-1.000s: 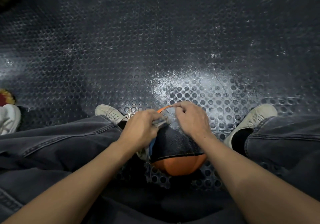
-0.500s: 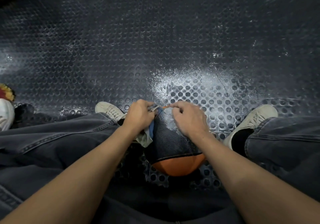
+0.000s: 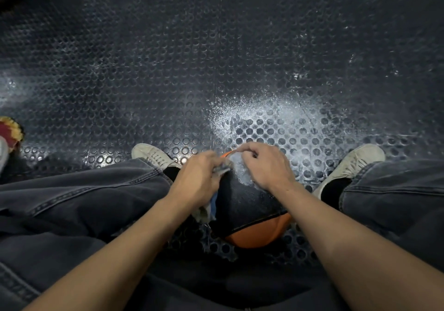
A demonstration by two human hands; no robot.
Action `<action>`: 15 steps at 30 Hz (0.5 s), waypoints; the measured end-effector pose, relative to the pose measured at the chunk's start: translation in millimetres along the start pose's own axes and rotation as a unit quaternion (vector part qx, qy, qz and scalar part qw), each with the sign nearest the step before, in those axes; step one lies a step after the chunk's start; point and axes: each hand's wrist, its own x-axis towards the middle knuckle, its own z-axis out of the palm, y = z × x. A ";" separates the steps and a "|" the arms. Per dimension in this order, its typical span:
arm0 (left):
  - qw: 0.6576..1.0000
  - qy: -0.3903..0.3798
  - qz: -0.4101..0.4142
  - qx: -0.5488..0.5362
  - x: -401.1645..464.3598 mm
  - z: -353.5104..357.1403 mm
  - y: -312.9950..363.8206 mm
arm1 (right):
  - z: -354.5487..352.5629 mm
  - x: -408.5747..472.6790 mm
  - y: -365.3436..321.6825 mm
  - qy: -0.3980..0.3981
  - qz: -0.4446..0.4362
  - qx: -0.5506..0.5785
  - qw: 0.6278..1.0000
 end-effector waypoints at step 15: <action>0.984 0.058 -0.165 -0.010 11.7 3.2 -2.5 | 3.2 -5.7 -14.2 0.053 -0.011 -0.065 0.996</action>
